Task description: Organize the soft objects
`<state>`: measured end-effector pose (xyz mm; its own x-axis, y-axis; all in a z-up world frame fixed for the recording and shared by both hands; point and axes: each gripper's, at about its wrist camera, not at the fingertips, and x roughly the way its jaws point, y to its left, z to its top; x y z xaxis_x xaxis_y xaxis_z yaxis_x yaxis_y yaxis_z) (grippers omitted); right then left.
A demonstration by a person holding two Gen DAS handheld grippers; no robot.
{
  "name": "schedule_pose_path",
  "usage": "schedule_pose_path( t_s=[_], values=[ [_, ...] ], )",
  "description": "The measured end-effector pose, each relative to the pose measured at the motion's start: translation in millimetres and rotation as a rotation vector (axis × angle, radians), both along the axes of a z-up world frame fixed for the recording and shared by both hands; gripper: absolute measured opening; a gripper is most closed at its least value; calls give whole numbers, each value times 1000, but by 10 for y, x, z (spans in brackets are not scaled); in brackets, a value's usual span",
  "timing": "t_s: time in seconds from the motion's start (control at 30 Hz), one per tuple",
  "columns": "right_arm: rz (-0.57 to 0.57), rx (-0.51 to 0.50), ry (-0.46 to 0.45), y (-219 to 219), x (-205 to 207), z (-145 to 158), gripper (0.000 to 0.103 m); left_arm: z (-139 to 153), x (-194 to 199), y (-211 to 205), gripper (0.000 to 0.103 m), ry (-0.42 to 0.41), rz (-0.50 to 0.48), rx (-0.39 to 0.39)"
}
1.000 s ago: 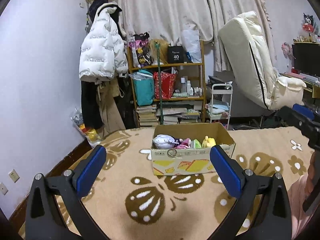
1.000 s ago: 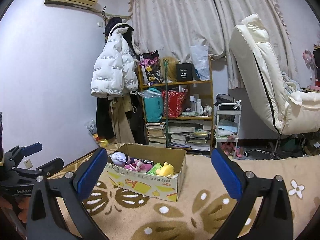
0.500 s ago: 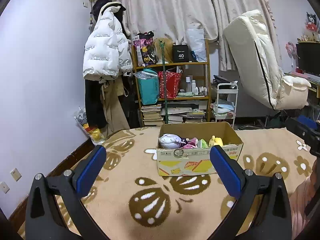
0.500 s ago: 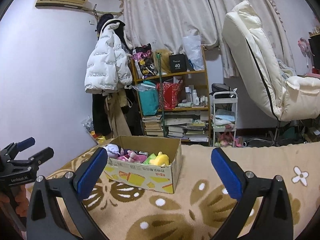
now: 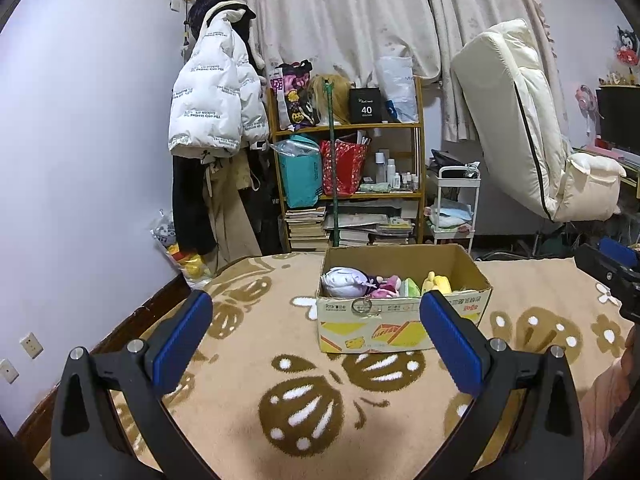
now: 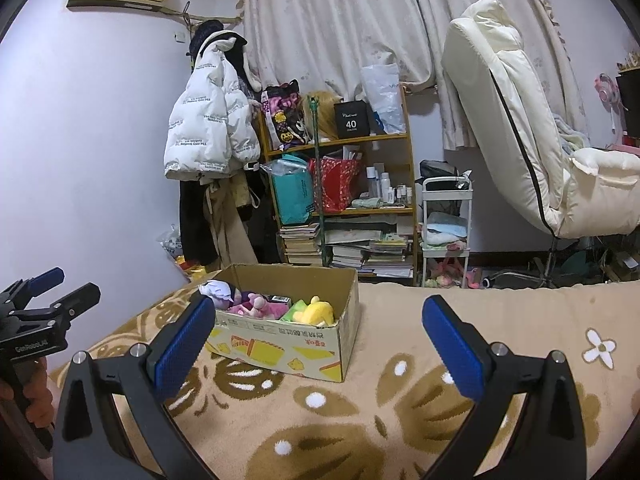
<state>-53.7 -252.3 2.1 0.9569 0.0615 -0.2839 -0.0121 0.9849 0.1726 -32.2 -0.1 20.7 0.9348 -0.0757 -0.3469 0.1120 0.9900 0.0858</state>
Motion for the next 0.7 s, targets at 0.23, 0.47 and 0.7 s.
schedule_pose_path(
  t_s=[0.23, 0.47, 0.7],
  values=[
    [-12, 3, -5, -13, -36, 13, 103, -6, 19, -4, 102, 9, 5, -1],
    [-17, 5, -1, -61, -32, 13, 103, -30, 29, -11, 102, 19, 8, 2],
    [-29, 3, 4, -59, -45, -4, 103, -53, 45, -15, 102, 25, 16, 3]
  ],
)
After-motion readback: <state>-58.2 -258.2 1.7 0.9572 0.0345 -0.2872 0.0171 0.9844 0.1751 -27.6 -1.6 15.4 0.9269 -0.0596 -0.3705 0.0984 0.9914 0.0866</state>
